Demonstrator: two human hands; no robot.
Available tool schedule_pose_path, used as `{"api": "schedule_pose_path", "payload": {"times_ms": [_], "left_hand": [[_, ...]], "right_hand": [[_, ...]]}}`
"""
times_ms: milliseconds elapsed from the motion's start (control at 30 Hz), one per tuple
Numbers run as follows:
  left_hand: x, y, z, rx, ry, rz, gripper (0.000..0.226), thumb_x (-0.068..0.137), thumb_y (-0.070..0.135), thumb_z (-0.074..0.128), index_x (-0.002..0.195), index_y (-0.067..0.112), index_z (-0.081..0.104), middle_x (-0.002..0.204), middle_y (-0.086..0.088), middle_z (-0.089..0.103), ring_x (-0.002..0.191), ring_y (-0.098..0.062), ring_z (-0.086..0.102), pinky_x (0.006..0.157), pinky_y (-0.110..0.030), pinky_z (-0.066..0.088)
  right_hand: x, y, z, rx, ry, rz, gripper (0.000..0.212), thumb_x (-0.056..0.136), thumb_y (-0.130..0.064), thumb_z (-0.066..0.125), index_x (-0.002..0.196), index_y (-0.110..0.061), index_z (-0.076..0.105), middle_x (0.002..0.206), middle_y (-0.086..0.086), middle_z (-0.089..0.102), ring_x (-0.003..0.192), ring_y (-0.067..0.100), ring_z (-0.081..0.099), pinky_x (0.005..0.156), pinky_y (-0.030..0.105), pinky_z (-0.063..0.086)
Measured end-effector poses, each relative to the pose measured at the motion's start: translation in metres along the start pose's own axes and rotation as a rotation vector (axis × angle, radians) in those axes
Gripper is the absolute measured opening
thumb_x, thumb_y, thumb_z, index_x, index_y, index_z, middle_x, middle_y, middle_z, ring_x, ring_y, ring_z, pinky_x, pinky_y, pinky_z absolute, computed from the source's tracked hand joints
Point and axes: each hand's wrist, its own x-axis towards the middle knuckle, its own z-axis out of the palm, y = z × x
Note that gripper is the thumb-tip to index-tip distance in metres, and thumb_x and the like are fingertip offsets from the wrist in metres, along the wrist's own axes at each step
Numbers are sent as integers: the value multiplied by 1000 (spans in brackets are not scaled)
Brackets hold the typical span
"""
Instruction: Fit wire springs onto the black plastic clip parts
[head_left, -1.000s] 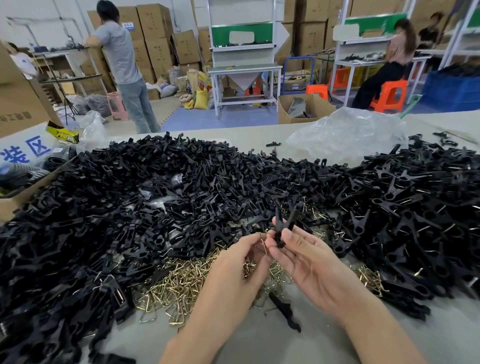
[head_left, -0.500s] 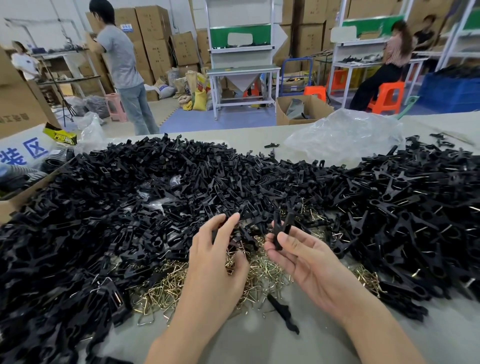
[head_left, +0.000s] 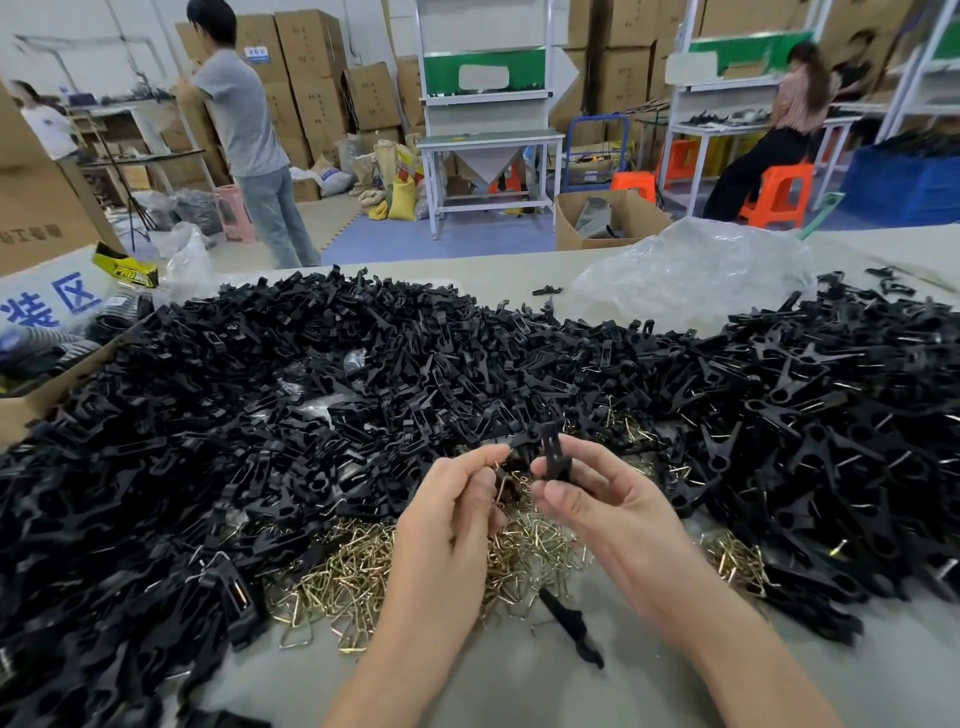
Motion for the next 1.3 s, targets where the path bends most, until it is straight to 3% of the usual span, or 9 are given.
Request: {"api": "schedule_pose_path", "payload": {"times_ms": [67, 167, 300, 467, 633, 800, 1033, 1200, 1300], "left_hand": [[2, 0, -1, -29, -21, -40, 31, 101, 20, 52, 114, 44, 68, 79, 7, 66, 54, 8, 50, 52, -6, 38], [4, 0, -4, -70, -67, -101, 28, 102, 19, 55, 114, 41, 66, 73, 4, 68, 58, 3, 56, 54, -9, 40], [8, -1, -9, -73, -120, -143, 31, 101, 11, 57, 121, 35, 60, 73, -4, 65, 61, 0, 60, 59, -10, 43], [10, -2, -12, -41, -230, -161, 38, 100, 8, 58, 122, 39, 54, 68, 11, 60, 60, -2, 60, 60, -9, 43], [10, -6, -15, 6, -236, -166, 37, 98, 20, 63, 124, 44, 53, 69, 9, 63, 63, -8, 63, 64, -25, 52], [12, -9, -20, 1, -271, -148, 39, 96, 24, 65, 126, 45, 53, 65, 6, 62, 60, -3, 60, 60, -14, 44], [12, -11, -20, -61, -293, -184, 39, 94, 27, 68, 127, 43, 55, 67, 4, 65, 64, -10, 66, 65, -16, 48], [12, -10, -13, -266, -221, -252, 31, 83, 41, 71, 114, 43, 69, 74, 1, 68, 64, -14, 67, 66, -23, 53], [12, -9, -10, -439, -213, -309, 36, 76, 43, 76, 112, 40, 73, 80, -1, 67, 62, -16, 64, 67, -25, 54]], "right_hand": [[1, 1, 0, -215, 38, -85, 37, 67, -22, 83, 101, -36, 79, 104, -2, 77, 98, 13, 72, 86, 25, 57], [2, 5, -3, -332, 39, -162, 41, 76, -2, 80, 106, -29, 76, 104, -3, 78, 96, 8, 73, 80, 16, 55], [1, 10, -2, -440, 0, -197, 47, 80, 7, 77, 106, -32, 78, 108, 0, 72, 102, 15, 72, 88, 23, 56], [2, 15, -2, -565, -42, -193, 53, 84, 5, 74, 107, -42, 75, 107, -13, 64, 102, 12, 71, 94, 26, 55], [0, 17, -4, -707, -59, -246, 52, 86, 2, 73, 109, -45, 74, 110, -18, 63, 98, 11, 72, 94, 32, 56], [1, 17, -6, -720, -78, -258, 49, 87, 1, 74, 112, -41, 74, 109, -17, 63, 97, 10, 72, 93, 34, 56], [2, 20, -8, -728, -109, -252, 48, 88, -2, 74, 116, -42, 72, 112, -15, 63, 104, 14, 70, 95, 40, 55], [2, 19, -9, -644, -100, -244, 49, 87, -2, 75, 114, -43, 73, 112, -12, 65, 99, 16, 73, 94, 42, 57], [2, 18, -8, -660, -99, -260, 49, 87, -5, 76, 115, -45, 72, 113, -14, 66, 100, 13, 73, 95, 37, 57]]}}
